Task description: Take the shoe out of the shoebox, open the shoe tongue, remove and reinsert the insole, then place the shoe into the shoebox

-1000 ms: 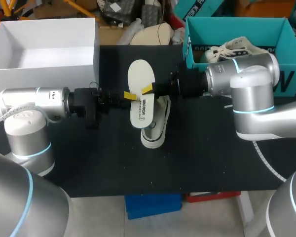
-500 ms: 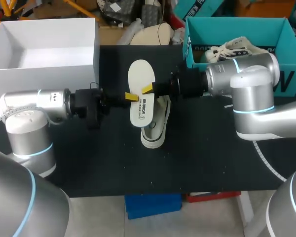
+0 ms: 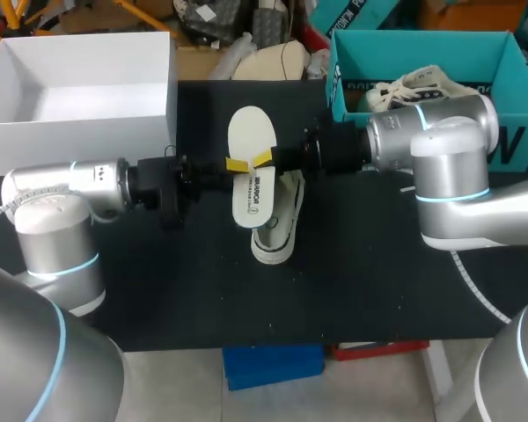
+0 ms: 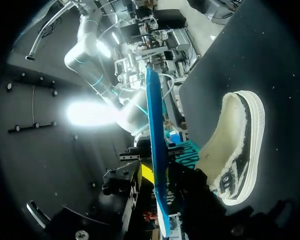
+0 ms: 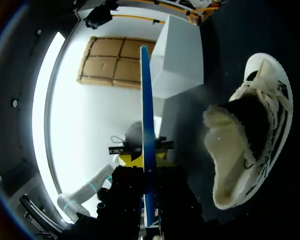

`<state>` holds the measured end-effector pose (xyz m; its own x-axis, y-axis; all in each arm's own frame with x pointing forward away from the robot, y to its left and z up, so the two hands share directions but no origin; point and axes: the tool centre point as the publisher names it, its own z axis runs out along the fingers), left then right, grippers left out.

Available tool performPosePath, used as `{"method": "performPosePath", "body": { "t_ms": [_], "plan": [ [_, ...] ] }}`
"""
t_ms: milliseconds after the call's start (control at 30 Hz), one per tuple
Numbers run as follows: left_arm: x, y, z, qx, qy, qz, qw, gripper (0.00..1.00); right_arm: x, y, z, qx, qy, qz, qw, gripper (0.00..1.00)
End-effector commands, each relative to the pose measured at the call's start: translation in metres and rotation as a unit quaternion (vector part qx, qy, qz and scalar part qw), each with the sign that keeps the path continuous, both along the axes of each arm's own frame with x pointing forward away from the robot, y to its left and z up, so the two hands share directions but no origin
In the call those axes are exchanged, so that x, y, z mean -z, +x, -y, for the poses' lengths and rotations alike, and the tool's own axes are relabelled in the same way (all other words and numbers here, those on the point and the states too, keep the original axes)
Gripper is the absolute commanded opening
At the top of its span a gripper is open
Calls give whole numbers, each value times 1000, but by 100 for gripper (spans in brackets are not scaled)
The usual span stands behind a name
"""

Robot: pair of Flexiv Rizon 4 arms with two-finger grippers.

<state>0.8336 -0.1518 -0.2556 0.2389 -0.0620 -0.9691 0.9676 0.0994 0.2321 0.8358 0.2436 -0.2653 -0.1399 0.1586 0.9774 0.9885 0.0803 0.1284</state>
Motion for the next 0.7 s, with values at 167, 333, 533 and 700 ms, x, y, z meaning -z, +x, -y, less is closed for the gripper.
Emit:
{"method": "performPosePath", "body": {
  "t_ms": [167, 333, 533, 700],
  "plan": [
    [1, -1, 0, -2, 2, 0, 1000, 0, 0, 0, -1, 0, -1, 0, 1000, 0],
    [2, -1, 0, -2, 2, -2, 1000, 0, 0, 0, -1, 0, -1, 0, 1000, 0],
    [1, -5, 4, 6, 36, -14, 999, 0, 0, 1, 1, 3, -3, 1, 1000, 100],
    [12, -23, 0, 41, 90, -40, 994, 0, -3, 3, 6, 11, -28, 10, 1000, 100]
  ]
}}
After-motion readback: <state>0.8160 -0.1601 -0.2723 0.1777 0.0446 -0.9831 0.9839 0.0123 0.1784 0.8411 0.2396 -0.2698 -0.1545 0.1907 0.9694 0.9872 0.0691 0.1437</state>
